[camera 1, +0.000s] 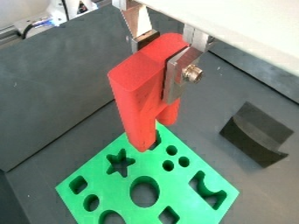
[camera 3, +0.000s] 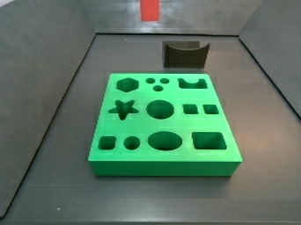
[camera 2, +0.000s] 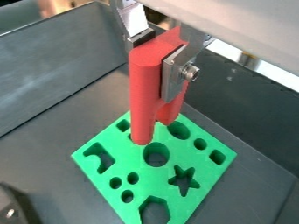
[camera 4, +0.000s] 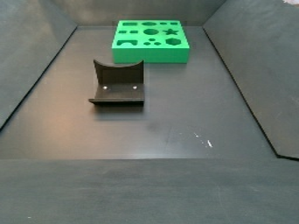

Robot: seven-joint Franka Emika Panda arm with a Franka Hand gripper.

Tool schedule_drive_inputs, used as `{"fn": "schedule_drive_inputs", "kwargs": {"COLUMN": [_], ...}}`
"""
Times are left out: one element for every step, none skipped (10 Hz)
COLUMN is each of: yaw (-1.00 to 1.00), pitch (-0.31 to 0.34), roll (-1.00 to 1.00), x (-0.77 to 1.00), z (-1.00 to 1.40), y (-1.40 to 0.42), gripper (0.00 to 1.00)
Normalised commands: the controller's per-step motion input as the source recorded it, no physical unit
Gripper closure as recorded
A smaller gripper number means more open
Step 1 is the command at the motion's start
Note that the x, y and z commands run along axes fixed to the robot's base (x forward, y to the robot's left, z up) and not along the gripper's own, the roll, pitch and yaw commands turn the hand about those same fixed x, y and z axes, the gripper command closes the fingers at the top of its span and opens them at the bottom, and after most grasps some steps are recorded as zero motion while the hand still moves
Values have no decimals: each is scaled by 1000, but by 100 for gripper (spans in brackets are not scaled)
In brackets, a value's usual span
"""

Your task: Insert the square-circle object.

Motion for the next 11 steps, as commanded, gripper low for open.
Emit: {"fn": "schedule_drive_inputs", "kwargs": {"yaw": [-694, -671, -663, -717, -789, -811, -814, -863, -911, -903, -889], "pitch": [-59, -67, -67, -23, 17, 26, 0, 0, 0, 0, 0], "roll": [0, -21, -41, -57, -6, -9, -3, 0, 0, 0, 0], "x": [0, 0, 0, 0, 0, 0, 0, 0, 0, 0, 0], "z": [-289, -269, -254, -214, -237, -226, -243, -271, -291, -280, -260], "y": [-449, -446, -437, -380, -346, -311, -311, -291, -243, -246, -260], "gripper": [100, 100, 100, 100, 100, 100, 100, 100, 100, 100, 100]}}
